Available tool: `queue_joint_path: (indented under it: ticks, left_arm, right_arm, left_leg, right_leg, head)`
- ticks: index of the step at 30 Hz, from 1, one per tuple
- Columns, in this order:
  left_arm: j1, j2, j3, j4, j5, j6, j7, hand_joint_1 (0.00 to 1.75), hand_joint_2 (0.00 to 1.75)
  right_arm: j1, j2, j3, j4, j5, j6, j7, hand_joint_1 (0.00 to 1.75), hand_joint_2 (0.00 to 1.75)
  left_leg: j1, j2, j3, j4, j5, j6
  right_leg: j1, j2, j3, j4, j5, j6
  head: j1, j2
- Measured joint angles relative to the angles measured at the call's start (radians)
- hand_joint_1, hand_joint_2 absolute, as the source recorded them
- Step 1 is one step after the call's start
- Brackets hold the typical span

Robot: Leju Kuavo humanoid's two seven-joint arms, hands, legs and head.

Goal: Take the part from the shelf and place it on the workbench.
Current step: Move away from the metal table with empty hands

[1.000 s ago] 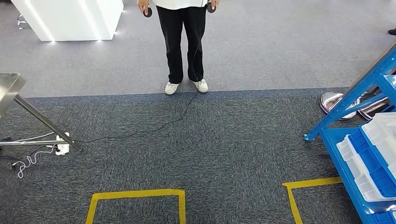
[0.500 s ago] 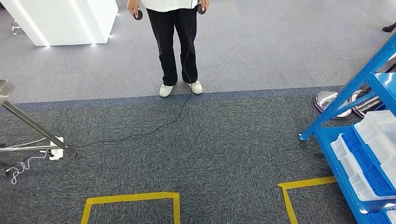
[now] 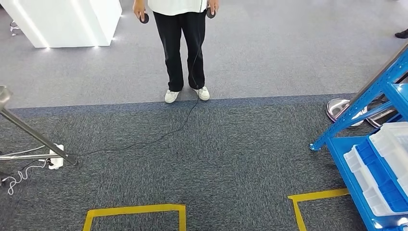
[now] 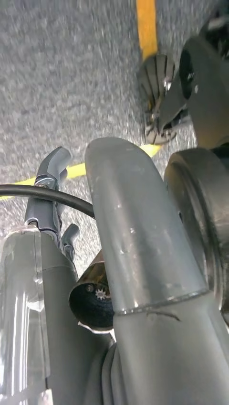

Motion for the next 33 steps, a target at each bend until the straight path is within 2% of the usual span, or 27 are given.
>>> queue_joint_path:
  ticks: [3, 5, 6, 8, 9, 10, 11, 12, 14, 16, 18, 20, 21, 22, 24, 25, 26, 27, 29, 30, 31, 33]
  left_arm:
    - [-0.004, 0.0, 0.0, 0.0, 0.0, 0.0, 0.0, 0.0, 0.0]
    - [-0.005, -0.001, 0.0, 0.0, 0.0, 0.0, 0.0, 0.0, 0.0]
    - [-0.005, -0.001, 0.0, 0.0, 0.0, 0.0, 0.0, 0.0, 0.0]
    - [-0.005, -0.001, 0.0, 0.0, 0.0, 0.0, 0.0, 0.0, 0.0]
    - [-0.005, -0.001, 0.0, 0.0, 0.0, 0.0, 0.0, 0.0, 0.0]
    - [-0.004, -0.001, 0.0, 0.0, 0.0, 0.0, 0.0, 0.0, 0.0]
    - [-0.002, -0.001, 0.0, 0.0, 0.0, 0.0, 0.0, 0.0, 0.0]
    - [-0.001, -0.001, 0.0, 0.0, 0.001, 0.0, 0.0, 0.0, 0.0]
    - [0.001, 0.0, 0.0, 0.0, 0.001, 0.001, 0.0, 0.0, 0.0]
    - [0.002, 0.001, 0.0, 0.0, 0.001, 0.002, 0.0, 0.0, 0.0]
    - [0.002, 0.001, 0.0, 0.0, 0.001, 0.003, 0.001, 0.0, 0.0]
    - [0.005, 0.001, 0.0, 0.0, 0.001, 0.003, 0.001, 0.0, 0.0]
    - [0.004, 0.001, 0.0, 0.0, 0.001, 0.003, 0.0, 0.0, 0.0]
    - [0.003, 0.001, 0.0, 0.0, 0.001, 0.003, -0.003, 0.0, 0.0]
    - [-0.001, 0.001, 0.0, 0.0, 0.002, 0.001, -0.013, 0.0, 0.0]
    - [-0.001, 0.001, 0.0, 0.0, 0.002, 0.0, -0.019, 0.0, 0.0]
    - [-0.001, 0.001, 0.0, 0.0, 0.003, -0.002, -0.022, 0.0, 0.0]
    - [0.001, 0.001, 0.0, 0.0, 0.004, -0.003, -0.024, 0.0, 0.0]
    - [0.004, 0.0, 0.0, 0.0, 0.004, -0.004, -0.027, 0.0, 0.0]
    - [0.003, 0.0, 0.0, 0.0, 0.004, -0.004, -0.028, 0.0, 0.0]
    - [0.002, 0.0, 0.0, 0.0, 0.004, -0.004, -0.029, 0.0, 0.0]
    - [-0.001, 0.0, 0.0, 0.0, 0.004, -0.005, -0.029, 0.0, 0.0]
  right_arm:
    - [-0.003, 0.0, 0.0, 0.001, 0.0, 0.0, 0.0, 0.0, 0.0]
    - [-0.001, 0.0, 0.0, 0.001, 0.0, 0.0, 0.0, 0.0, 0.0]
    - [-0.001, 0.0, 0.0, 0.001, 0.0, 0.0, 0.0, 0.0, 0.0]
    - [-0.002, 0.0, 0.0, 0.001, 0.0, 0.0, 0.0, 0.0, 0.0]
    - [-0.003, 0.0, 0.0, 0.001, 0.001, 0.0, 0.0, 0.0, 0.0]
    - [-0.003, 0.0, 0.0, 0.001, 0.001, 0.0, 0.0, 0.0, 0.0]
    - [-0.003, 0.0, 0.0, 0.001, 0.001, 0.0, 0.0, 0.0, 0.0]
    - [-0.003, 0.0, 0.0, 0.001, 0.002, 0.0, 0.0, 0.0, 0.0]
    - [-0.002, 0.0, 0.0, 0.001, 0.002, 0.0, 0.0, 0.0, 0.0]
    - [-0.003, 0.001, 0.0, 0.002, 0.002, 0.0, 0.0, 0.0, 0.0]
    - [-0.005, 0.001, 0.0, 0.002, 0.003, 0.0, -0.001, 0.0, 0.0]
    - [-0.004, 0.0, 0.0, 0.002, 0.006, 0.0, -0.002, 0.0, 0.0]
    - [-0.004, 0.0, 0.0, 0.002, 0.007, 0.0, -0.004, 0.0, 0.0]
    - [-0.004, 0.0, 0.0, 0.002, 0.008, 0.0, -0.005, 0.0, 0.0]
    - [-0.005, 0.0, 0.001, 0.002, 0.009, 0.0, -0.007, 0.0, 0.0]
    - [-0.005, 0.0, 0.001, 0.002, 0.009, 0.0, -0.008, 0.0, 0.0]
    - [-0.005, 0.0, 0.001, 0.002, 0.009, 0.0, -0.009, 0.0, 0.0]
    - [-0.004, 0.0, 0.001, 0.002, 0.009, 0.0, -0.009, 0.0, 0.0]
    - [0.0, 0.0, 0.001, 0.002, 0.009, 0.0, -0.009, 0.0, 0.0]
    - [0.001, 0.0, 0.001, 0.002, 0.009, 0.0, -0.009, 0.0, 0.0]
    - [0.001, 0.0, 0.001, 0.003, 0.009, 0.0, -0.009, 0.0, 0.0]
    - [0.0, 0.0, 0.001, 0.003, 0.009, 0.0, -0.009, 0.0, 0.0]
  left_leg:
    - [-0.001, 0.002, 0.011, 0.006, -0.012, -0.018]
    - [0.002, 0.001, 0.003, 0.048, -0.015, -0.025]
    - [0.003, 0.0, -0.02, 0.095, -0.025, -0.028]
    - [0.005, -0.002, -0.098, 0.219, -0.067, -0.033]
    - [0.005, -0.002, -0.139, 0.27, -0.089, -0.035]
    - [0.006, -0.002, -0.17, 0.295, -0.098, -0.035]
    - [0.006, -0.002, -0.186, 0.29, -0.085, -0.034]
    - [0.005, -0.002, -0.186, 0.252, -0.048, -0.03]
    - [0.0, -0.002, -0.163, 0.136, 0.045, -0.019]
    - [-0.009, -0.005, -0.149, 0.069, 0.07, -0.007]
    - [-0.012, -0.009, -0.142, 0.053, 0.065, 0.004]
    - [-0.008, -0.01, -0.117, 0.035, 0.08, 0.015]
    - [-0.006, -0.009, -0.104, 0.029, 0.08, 0.02]
    - [-0.006, -0.008, -0.094, 0.024, 0.079, 0.024]
    - [-0.006, -0.008, -0.084, 0.023, 0.07, 0.029]
    - [-0.006, -0.01, -0.078, 0.023, 0.064, 0.029]
    - [-0.006, -0.011, -0.07, 0.023, 0.056, 0.029]
    - [-0.006, -0.013, -0.059, 0.023, 0.047, 0.027]
    - [-0.005, -0.015, -0.034, 0.023, 0.028, 0.021]
    - [-0.006, -0.016, -0.026, 0.025, 0.018, 0.016]
    - [-0.006, -0.016, -0.023, 0.026, 0.01, 0.009]
    - [-0.008, -0.015, -0.018, 0.031, 0.001, -0.002]
  right_leg:
    - [0.008, -0.002, 0.01, -0.024, -0.004, -0.028]
    - [0.007, -0.001, 0.031, -0.032, -0.011, -0.043]
    - [0.006, -0.001, 0.043, -0.035, -0.016, -0.05]
    - [0.007, 0.001, 0.059, -0.039, -0.029, -0.06]
    - [0.008, 0.004, 0.066, -0.039, -0.035, -0.062]
    - [0.01, 0.007, 0.074, -0.039, -0.043, -0.062]
    - [0.011, 0.01, 0.085, -0.039, -0.051, -0.062]
    - [0.012, 0.012, 0.097, -0.039, -0.06, -0.061]
    - [0.013, 0.014, 0.12, -0.039, -0.077, -0.057]
    - [0.013, 0.016, 0.128, -0.04, -0.091, -0.047]
    - [0.014, 0.017, 0.135, -0.037, -0.094, -0.034]
    - [0.014, 0.015, 0.141, -0.018, -0.098, -0.024]
    - [0.013, 0.014, 0.129, 0.01, -0.109, -0.02]
    - [0.012, 0.013, 0.103, 0.055, -0.127, -0.016]
    - [0.011, 0.012, 0.026, 0.165, -0.176, -0.007]
    - [0.009, 0.011, -0.008, 0.2, -0.193, -0.004]
    - [0.007, 0.01, -0.028, 0.207, -0.192, -0.002]
    - [0.005, 0.009, -0.033, 0.181, -0.165, 0.0]
    - [0.004, 0.008, -0.014, 0.073, -0.063, -0.003]
    - [0.006, 0.006, -0.006, 0.026, -0.032, -0.008]
    - [0.009, 0.005, -0.002, -0.001, -0.009, -0.014]
    - [0.014, 0.004, 0.002, -0.015, -0.007, -0.025]
  head:
    - [0.001, 0.0]
    - [0.0, 0.0]
    - [0.0, 0.0]
    - [-0.001, 0.0]
    - [-0.001, 0.0]
    - [-0.001, 0.0]
    - [-0.001, 0.0]
    - [-0.001, 0.0]
    - [0.0, 0.0]
    - [0.0, 0.0]
    - [-0.002, 0.0]
    - [-0.001, 0.0]
    - [-0.001, 0.0]
    - [-0.001, 0.0]
    - [-0.001, 0.0]
    - [-0.001, 0.0]
    - [-0.001, 0.0]
    - [-0.001, 0.0]
    - [0.0, 0.0]
    - [0.0, 0.0]
    - [0.0, 0.0]
    - [0.0, 0.0]
